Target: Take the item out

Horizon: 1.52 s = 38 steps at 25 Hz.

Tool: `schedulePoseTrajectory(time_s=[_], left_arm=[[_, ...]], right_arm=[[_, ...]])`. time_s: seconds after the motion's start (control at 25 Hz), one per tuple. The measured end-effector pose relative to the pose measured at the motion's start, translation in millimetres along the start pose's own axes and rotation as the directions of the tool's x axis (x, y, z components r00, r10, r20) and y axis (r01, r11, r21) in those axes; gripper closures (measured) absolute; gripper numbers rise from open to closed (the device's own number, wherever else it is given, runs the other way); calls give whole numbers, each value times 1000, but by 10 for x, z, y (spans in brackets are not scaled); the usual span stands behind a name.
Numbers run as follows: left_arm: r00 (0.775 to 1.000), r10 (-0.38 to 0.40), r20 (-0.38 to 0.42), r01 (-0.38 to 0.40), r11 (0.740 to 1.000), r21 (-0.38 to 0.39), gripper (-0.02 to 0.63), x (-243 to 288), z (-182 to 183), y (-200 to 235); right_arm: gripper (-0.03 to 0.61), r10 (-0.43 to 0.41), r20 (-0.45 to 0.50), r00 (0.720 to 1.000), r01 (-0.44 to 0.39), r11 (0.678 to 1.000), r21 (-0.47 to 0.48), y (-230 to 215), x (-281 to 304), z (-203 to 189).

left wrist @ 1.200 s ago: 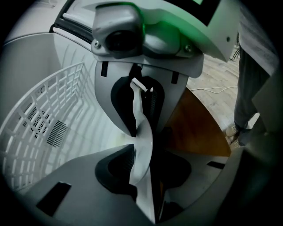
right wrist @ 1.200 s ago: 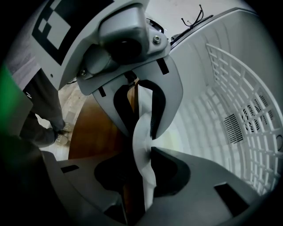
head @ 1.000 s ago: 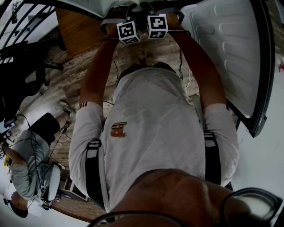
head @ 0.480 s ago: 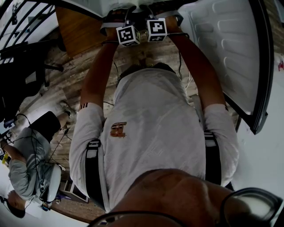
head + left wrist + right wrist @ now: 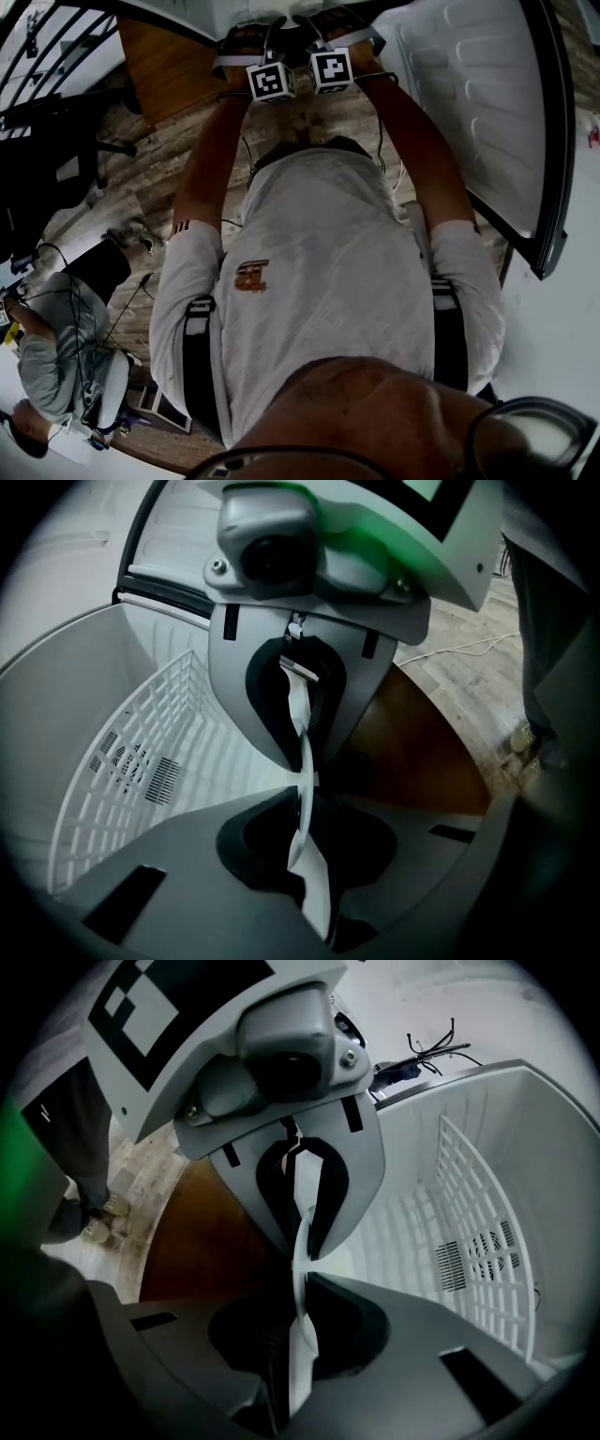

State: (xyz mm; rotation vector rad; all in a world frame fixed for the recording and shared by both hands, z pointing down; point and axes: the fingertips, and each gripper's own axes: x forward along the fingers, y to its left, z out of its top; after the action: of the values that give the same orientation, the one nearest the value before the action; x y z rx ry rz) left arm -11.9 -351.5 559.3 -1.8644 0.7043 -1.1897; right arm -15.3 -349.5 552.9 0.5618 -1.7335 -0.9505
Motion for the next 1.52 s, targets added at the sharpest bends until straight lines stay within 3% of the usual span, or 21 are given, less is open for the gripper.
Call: schedulePoseTrajectory(time_s=[0.36, 0.6, 0.84, 1.52], left_arm=[[1000, 21, 7, -22, 999, 49, 575, -62, 8, -4], [998, 60, 24, -62, 996, 69, 575, -152, 15, 96], [996, 75, 46, -79, 993, 87, 575, -289, 86, 166], [987, 139, 80, -149, 978, 145, 574, -922, 253, 481]], right_arm=[[535, -52, 5, 999, 52, 998, -33, 22, -17, -7], [535, -89, 34, 995, 89, 996, 19, -127, -147, 142], [535, -120, 4, 993, 120, 993, -4, -128, -257, 117], [535, -242, 27, 970, 241, 970, 21, -447, -876, 454]])
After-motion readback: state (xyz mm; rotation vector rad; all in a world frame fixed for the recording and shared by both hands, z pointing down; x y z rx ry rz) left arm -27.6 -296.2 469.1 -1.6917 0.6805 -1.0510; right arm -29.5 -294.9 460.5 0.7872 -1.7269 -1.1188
